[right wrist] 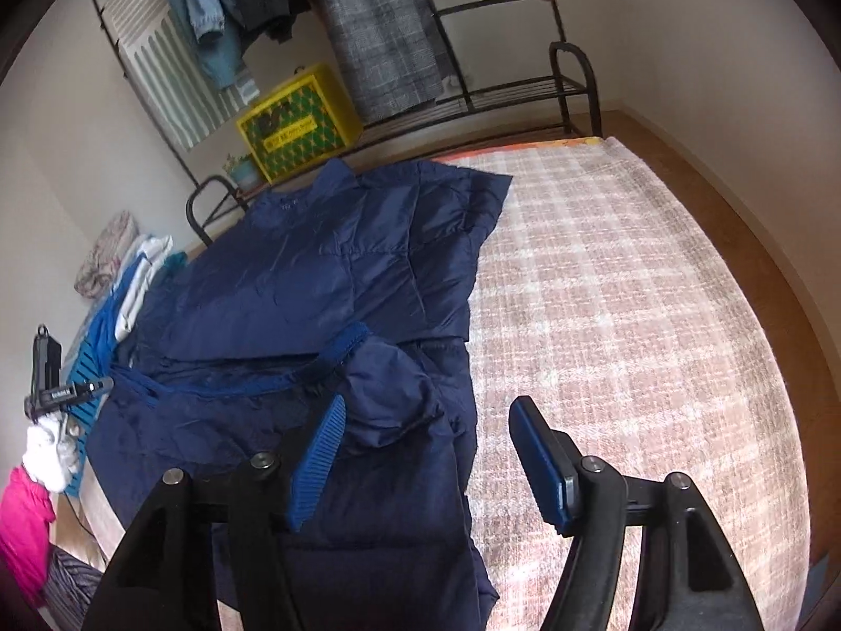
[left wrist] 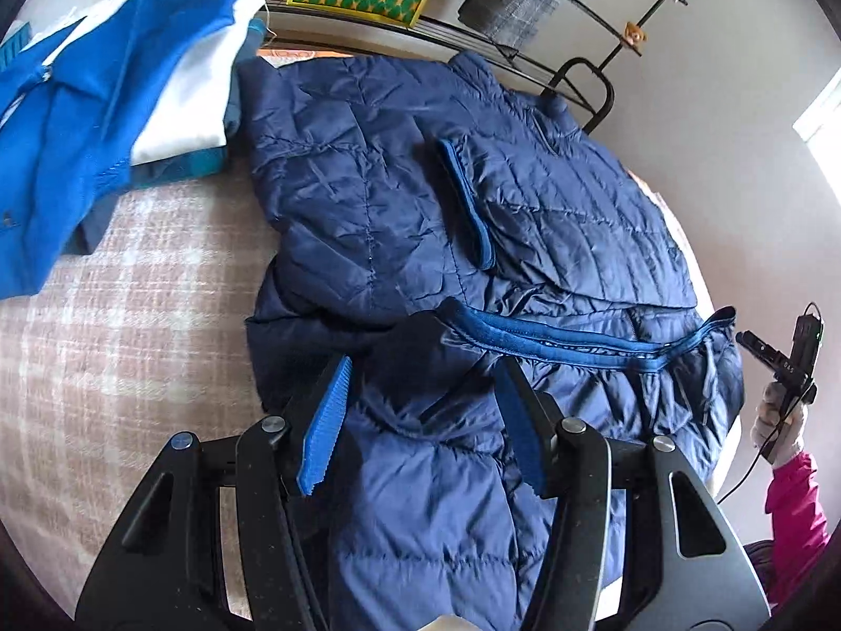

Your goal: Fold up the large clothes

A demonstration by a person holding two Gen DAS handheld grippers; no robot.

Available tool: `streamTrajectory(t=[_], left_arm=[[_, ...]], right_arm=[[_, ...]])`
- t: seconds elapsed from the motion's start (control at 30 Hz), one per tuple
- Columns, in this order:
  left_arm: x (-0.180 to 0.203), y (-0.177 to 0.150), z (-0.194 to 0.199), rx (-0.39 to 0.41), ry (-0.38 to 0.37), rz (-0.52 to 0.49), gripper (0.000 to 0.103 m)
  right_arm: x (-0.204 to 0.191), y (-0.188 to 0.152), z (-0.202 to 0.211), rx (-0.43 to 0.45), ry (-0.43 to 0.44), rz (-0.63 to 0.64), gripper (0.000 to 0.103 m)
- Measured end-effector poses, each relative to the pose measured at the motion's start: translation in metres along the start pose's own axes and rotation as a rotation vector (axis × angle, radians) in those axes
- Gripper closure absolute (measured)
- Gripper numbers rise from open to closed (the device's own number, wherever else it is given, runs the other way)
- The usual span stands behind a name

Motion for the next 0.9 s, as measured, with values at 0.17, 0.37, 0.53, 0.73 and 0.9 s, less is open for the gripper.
streamTrajectory(t=[0.17, 0.37, 0.53, 0.73, 0.9], left_arm=[[0.004, -0.004, -0.014, -0.019, 0.022, -0.022, 0.053], [0.005, -0.006, -0.019, -0.020, 0.051, -0.062, 0.096], [0.005, 0.001, -0.002, 0.032, 0.077, -0.057, 0.099], [0.010, 0.027, 0.037, 0.126, 0.097, -0.073, 0.100], [0.014, 0.068, 0.069, 0.229, 0.124, -0.101, 0.100]], right_arm=[[-0.019, -0.002, -0.022, -0.041, 0.020, 0.057, 0.039], [-0.039, -0.007, -0.033, -0.053, 0.003, 0.132, 0.095], [-0.038, -0.003, -0.020, -0.009, -0.028, 0.139, 0.102], [-0.040, 0.022, 0.011, 0.109, -0.078, 0.109, 0.103], [-0.057, 0.062, 0.029, 0.231, -0.098, 0.092, 0.103]])
Point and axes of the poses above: each gripper's, at about its wrist camera, not at the fingertips, and z roughly against the way its jaws point, x to its right, y to its top, the point moved 9 cm from there along -z, roughly the way its jaws point, and after that the axes turned 10 degrees about -z, right-handed, at the moved point
